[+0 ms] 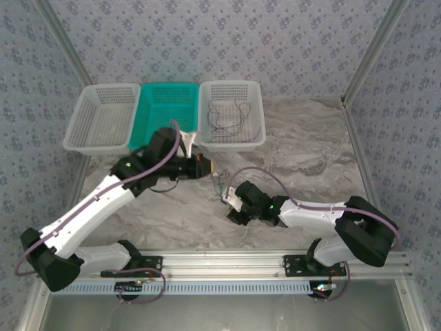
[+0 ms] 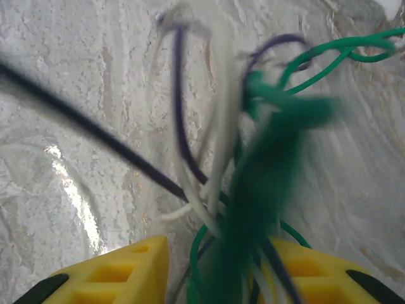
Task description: Untangle the cables
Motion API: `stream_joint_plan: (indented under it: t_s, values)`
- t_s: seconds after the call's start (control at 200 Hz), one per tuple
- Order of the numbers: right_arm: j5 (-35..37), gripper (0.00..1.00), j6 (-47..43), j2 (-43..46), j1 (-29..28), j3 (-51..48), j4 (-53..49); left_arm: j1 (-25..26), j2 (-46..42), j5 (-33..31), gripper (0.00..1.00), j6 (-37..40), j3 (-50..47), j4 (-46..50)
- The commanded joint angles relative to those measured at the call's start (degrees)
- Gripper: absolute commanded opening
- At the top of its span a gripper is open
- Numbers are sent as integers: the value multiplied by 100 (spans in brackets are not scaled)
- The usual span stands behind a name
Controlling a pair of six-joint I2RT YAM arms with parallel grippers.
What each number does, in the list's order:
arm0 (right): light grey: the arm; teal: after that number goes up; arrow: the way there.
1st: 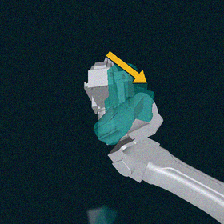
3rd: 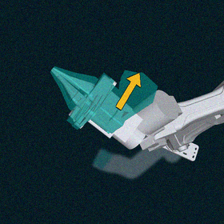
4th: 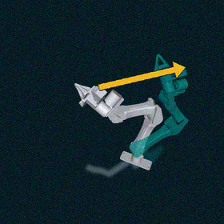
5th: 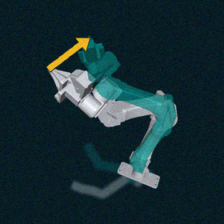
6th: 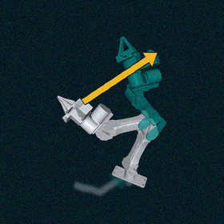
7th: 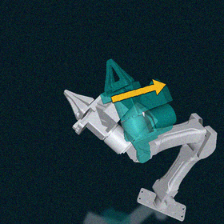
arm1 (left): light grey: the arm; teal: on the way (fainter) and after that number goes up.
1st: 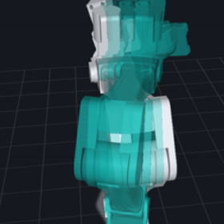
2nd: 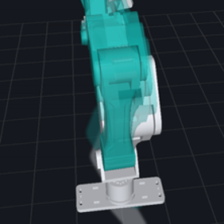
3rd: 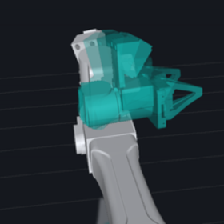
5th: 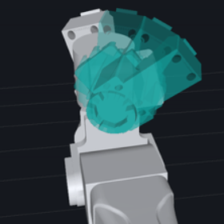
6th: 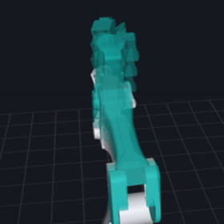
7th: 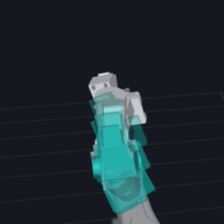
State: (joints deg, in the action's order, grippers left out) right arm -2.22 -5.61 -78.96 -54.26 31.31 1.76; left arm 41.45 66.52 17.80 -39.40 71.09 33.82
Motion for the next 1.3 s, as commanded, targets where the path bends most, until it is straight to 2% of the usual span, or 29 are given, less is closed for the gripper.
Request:
stream_joint_plan:
  t_s: [0.0, 0.14, 0.305, 0.495, 0.605, 0.715, 0.859, 1.009, 1.064, 1.124, 1.159, 1.199, 1.214, 1.219, 1.224, 1.244, 1.279, 1.299]
  values:
    - [-113, 38, 298, -14, 3, -340, 595, -423, -153, -57, 0, 178, 844, 151]
    - [-106, 45, 704, -86, 8, -607, 837, -814, 1, 81, 0, 199, 1757, 129]
    - [-34, 54, 863, 152, 0, -771, 753, -886, 162, 118, 0, 203, 2286, -18]
    - [365, 85, 818, 1475, 28, -630, 204, -893, 231, 148, 0, 299, 2103, -38]
    - [402, 97, 800, 2434, 162, -512, 131, -871, 212, 192, 0, 216, 1870, -239]
    - [-1, 100, 543, 2808, 368, -108, 84, -845, 212, 157, 0, 244, 1788, -259]
    - [-579, 98, 429, 2178, 581, 844, 349, -765, 246, 157, 0, 264, 1755, -359]
    - [-949, 89, 755, 1129, 605, 1760, 1396, -681, 291, 111, 0, 347, 1783, -290]
    - [-1067, 83, 823, 691, 595, 2100, 1631, -663, 276, 60, 0, 345, 1769, -293]
    - [-1162, 66, 895, 282, 605, 2388, 1809, -638, 274, 7, 0, 337, 1746, -340]
    - [-1180, 51, 968, 84, 619, 2515, 1864, -624, 274, -24, 0, 354, 1761, -352]
    - [-1306, 28, 1089, -90, 657, 2681, 1839, -622, 274, -97, 0, 389, 1789, -323]
    - [-1362, 22, 1119, -141, 674, 2712, 1817, -614, 274, -139, 0, 400, 1802, -290]
    - [-1413, 14, 1151, -187, 685, 2759, 1795, -618, 274, -160, 0, 403, 1803, -276]
    - [-1413, 14, 1151, -187, 685, 2759, 1795, -615, 274, -184, 0, 405, 1807, -256]
    - [-1495, 1, 1230, -255, 729, 2847, 1757, -618, 274, -327, 0, 426, 1835, -164]
    - [-1501, 0, 1321, -303, 733, 2931, 1740, -607, 274, -698, 0, 435, 1907, 88]
    - [-1476, 0, 1325, -297, 724, 2942, 1753, -614, 274, -957, 5, 437, 1944, 262]
